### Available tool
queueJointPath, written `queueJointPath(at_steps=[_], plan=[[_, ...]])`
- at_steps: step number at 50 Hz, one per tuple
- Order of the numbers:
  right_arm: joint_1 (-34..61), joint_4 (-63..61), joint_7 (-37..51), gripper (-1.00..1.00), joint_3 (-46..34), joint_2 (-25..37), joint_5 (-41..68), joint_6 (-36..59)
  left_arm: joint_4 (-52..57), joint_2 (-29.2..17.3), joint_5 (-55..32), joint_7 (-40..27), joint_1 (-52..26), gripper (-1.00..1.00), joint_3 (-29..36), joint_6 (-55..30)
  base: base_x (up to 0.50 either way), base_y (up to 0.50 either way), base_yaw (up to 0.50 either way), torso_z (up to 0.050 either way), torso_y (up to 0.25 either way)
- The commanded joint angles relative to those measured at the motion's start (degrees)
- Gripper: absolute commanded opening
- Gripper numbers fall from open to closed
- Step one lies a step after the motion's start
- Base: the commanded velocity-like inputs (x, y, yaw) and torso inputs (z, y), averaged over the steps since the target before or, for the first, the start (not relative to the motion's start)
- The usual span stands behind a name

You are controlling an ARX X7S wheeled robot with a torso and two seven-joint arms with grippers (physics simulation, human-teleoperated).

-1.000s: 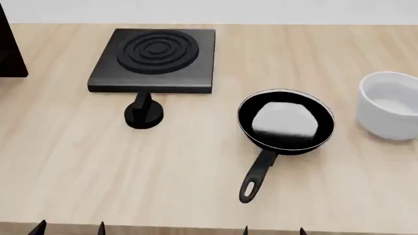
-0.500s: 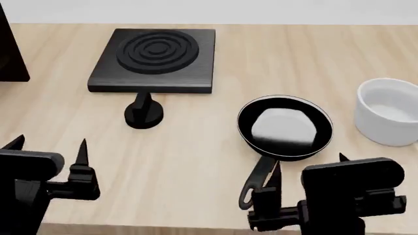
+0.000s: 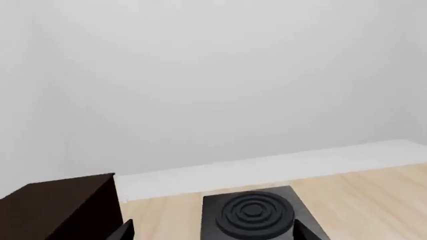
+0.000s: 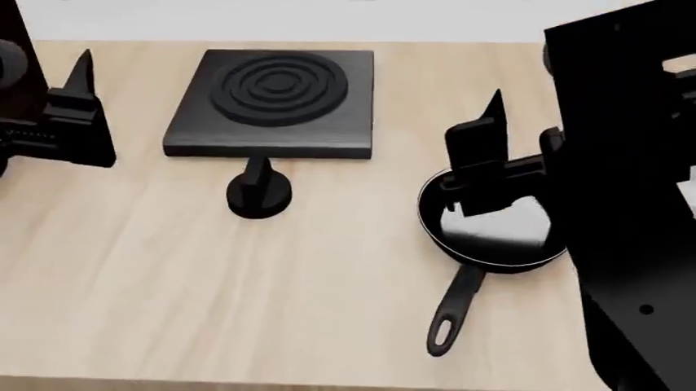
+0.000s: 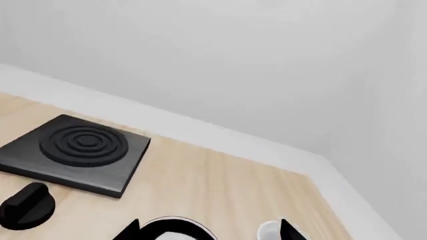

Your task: Put the frying pan under the cabinet shelf.

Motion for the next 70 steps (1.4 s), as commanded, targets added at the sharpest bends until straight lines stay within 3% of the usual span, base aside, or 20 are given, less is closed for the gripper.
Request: queueJointPath(at_steps=[1,17,41,49,70], plan=[[8.91,2.82,13.09,1.00,-1.50,4.07,17.79,2.61,3.45,-0.85,-1.22,0.27,-8.71,1.00,-0.06,-9.36,0.14,0.50,0.00,0.000,0.000],[11.91,4.84,18.58,1.00,-3.97,4.95,24.50,1.70,5.65,-1.78,-2.76,0.92,-16.09,1.00,-0.65,-16.13,0.14,0.50,0.00,0.000,0.000],[10.64,5.46,21.47,1.00,-4.14,6.79,28.01,-0.42,5.39,-2.18,-3.19,0.39,-17.39,1.00,-0.28,-16.21,0.14,0.50,0.00,0.000,0.000],[11.01,5.21,24.47,1.00,-2.88,7.10,29.46,0.61,6.22,-2.23,-3.68,0.38,-18.56,1.00,-0.22,-17.61,0.03,-0.01,0.00,0.000,0.000],[11.13,6.49,26.12,1.00,-5.06,8.59,32.17,-0.82,5.67,-2.89,-4.42,0.19,-22.47,1.00,0.36,-19.58,0.50,0.00,0.00,0.000,0.000]])
